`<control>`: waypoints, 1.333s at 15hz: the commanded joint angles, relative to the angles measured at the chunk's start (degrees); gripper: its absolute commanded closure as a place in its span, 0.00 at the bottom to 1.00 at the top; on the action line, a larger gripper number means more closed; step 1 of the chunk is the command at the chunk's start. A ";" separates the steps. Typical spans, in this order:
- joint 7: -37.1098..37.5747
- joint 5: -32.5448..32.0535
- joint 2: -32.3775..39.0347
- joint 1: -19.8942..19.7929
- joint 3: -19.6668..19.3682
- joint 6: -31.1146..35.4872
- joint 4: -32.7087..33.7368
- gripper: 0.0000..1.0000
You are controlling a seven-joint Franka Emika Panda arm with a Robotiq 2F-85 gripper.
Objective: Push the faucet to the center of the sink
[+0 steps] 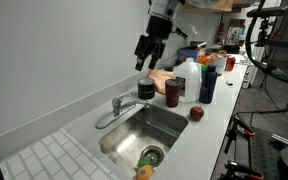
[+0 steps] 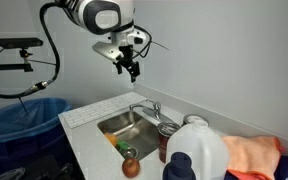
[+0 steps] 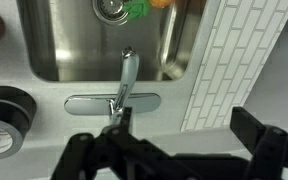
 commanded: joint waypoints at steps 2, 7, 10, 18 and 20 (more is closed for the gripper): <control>0.36 -0.61 -0.73 2.07 -2.12 0.65 -0.90 0.00; 0.36 -0.62 -1.34 2.19 -2.35 0.71 -1.52 0.00; 0.36 -0.62 -1.34 2.20 -2.35 0.71 -1.53 0.00; 0.36 -0.62 -1.34 2.20 -2.35 0.71 -1.54 0.00; 0.36 -0.62 -1.34 2.20 -2.35 0.71 -1.54 0.00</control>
